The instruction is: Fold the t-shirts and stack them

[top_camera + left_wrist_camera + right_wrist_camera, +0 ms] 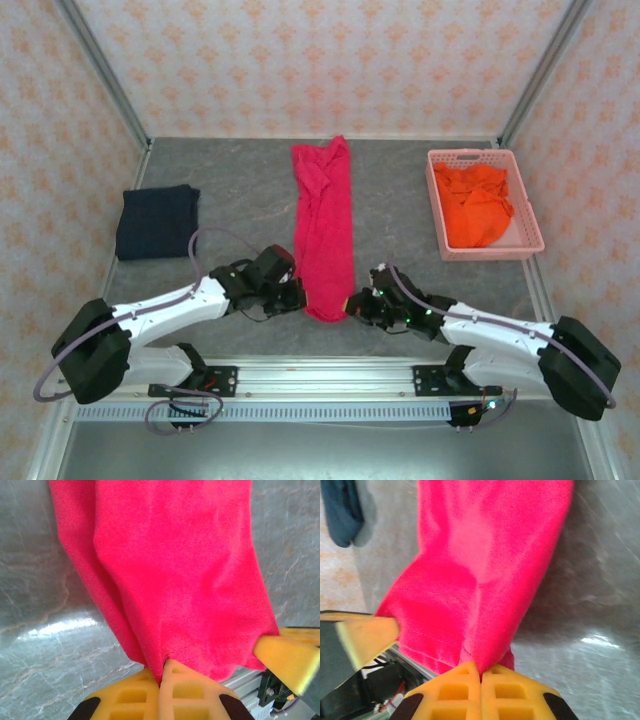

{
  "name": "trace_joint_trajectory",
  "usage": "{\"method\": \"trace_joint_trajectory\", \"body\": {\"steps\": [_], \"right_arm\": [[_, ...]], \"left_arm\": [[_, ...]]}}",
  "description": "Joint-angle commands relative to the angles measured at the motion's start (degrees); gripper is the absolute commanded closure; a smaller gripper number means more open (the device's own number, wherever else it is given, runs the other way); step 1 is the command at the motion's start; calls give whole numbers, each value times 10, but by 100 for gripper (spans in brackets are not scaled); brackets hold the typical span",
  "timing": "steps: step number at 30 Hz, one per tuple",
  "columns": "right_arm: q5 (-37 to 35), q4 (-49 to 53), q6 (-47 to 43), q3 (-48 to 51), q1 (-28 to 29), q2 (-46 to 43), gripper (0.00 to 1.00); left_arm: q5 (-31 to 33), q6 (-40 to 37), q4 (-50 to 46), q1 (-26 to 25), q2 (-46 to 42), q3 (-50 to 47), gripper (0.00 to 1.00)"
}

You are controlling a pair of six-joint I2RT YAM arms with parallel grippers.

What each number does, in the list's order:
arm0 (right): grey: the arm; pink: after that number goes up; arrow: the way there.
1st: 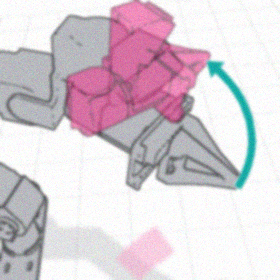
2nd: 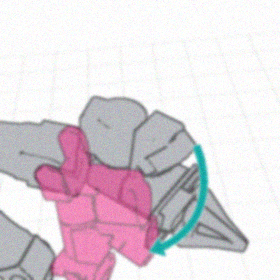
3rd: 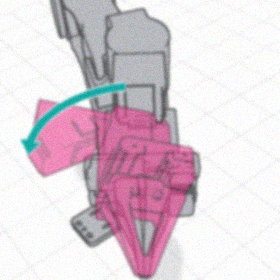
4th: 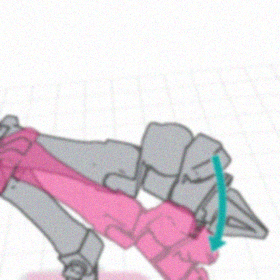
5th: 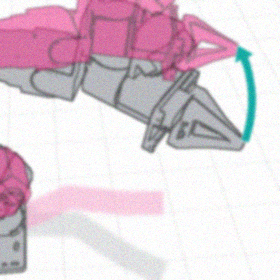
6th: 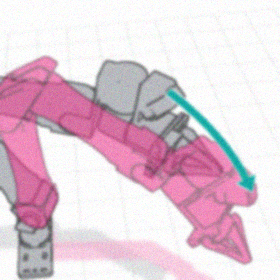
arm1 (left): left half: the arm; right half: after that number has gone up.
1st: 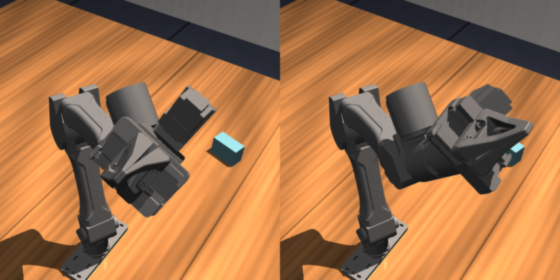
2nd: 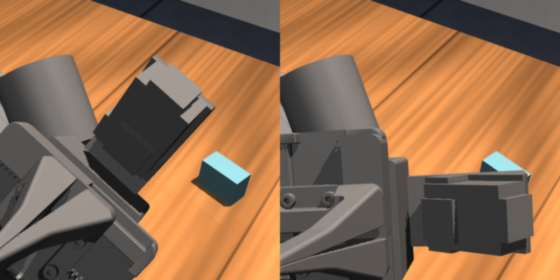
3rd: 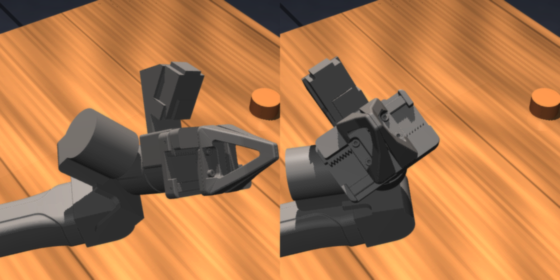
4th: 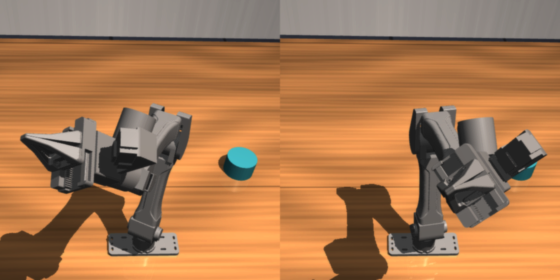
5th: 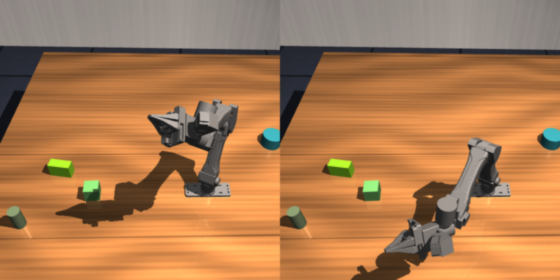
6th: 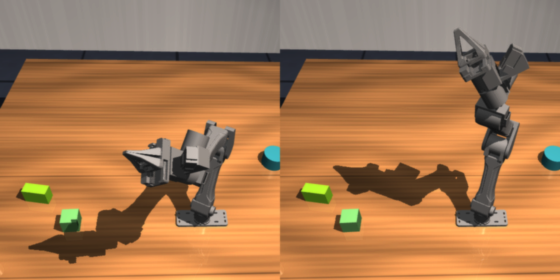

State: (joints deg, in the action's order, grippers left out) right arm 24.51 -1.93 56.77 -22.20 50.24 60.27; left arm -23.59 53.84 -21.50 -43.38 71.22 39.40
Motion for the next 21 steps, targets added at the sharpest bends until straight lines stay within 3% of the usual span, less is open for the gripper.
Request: {"method": "trace_joint_trajectory", "body": {"steps": [1,11,21], "right_arm": [[-27,49,-56,-42,-21,-9,100],[5,109,-185,-201,-107,115,100],[47,104,-256,-319,-182,253,100]], "left_arm": [[14,-40,-49,28,-11,33,100],[12,-179,-164,100,95,215,100],[51,-208,-177,133,222,346,100]]}}
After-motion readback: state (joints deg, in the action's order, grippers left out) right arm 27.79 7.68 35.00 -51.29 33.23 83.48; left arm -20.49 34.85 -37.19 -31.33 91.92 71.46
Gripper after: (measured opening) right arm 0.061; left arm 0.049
